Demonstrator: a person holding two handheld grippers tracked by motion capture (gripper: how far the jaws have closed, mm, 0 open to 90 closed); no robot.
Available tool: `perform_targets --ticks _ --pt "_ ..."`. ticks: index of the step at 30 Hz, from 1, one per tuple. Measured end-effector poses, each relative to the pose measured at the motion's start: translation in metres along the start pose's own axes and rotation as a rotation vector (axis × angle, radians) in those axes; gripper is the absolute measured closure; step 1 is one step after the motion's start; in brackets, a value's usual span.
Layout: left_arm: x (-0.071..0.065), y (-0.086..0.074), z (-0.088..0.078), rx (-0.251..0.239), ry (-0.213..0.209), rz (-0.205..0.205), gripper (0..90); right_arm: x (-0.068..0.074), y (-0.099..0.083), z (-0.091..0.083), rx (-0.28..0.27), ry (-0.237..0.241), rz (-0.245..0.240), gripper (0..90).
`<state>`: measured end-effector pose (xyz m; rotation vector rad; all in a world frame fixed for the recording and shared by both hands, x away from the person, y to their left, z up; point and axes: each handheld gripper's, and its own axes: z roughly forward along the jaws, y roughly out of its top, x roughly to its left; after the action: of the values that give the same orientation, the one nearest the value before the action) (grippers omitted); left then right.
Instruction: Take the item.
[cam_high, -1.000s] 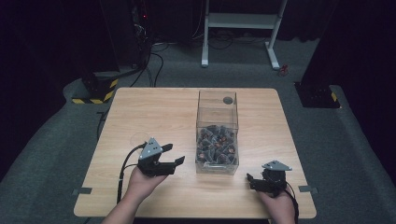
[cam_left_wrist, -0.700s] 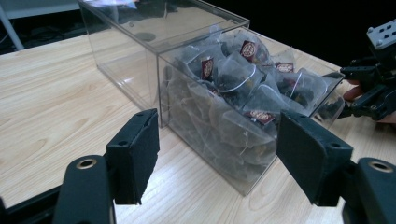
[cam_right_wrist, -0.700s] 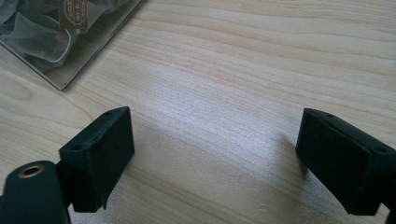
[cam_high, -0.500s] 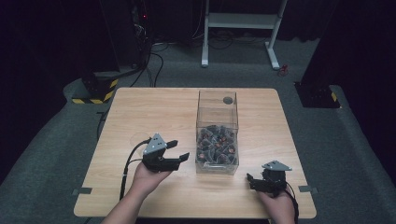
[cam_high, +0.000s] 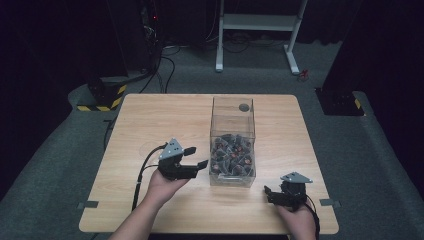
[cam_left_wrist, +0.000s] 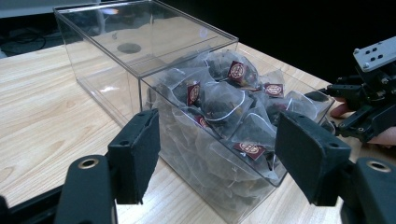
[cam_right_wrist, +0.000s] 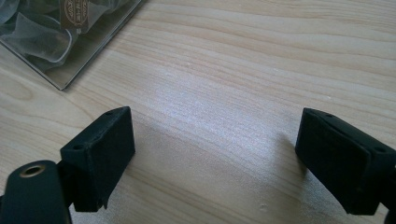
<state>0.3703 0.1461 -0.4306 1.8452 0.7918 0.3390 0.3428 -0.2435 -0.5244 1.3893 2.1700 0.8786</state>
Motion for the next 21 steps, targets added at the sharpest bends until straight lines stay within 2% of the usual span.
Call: perform_targets --ticks 2,14,17,21 --pt "0.000 0.000 0.002 -0.003 -0.001 -0.007 31.6 0.000 0.000 0.000 0.000 0.000 0.000 11.7" --pt "-0.002 0.010 0.013 0.008 -0.020 0.014 32.0 0.000 0.000 0.000 0.000 0.000 0.000 11.8" --pt "-0.002 0.011 0.017 0.006 -0.026 0.006 32.0 0.000 0.000 0.000 0.000 0.000 0.000 11.8" --pt "-0.002 0.012 0.023 0.020 -0.028 0.010 32.2 0.000 0.000 0.000 0.000 0.000 0.000 11.8"
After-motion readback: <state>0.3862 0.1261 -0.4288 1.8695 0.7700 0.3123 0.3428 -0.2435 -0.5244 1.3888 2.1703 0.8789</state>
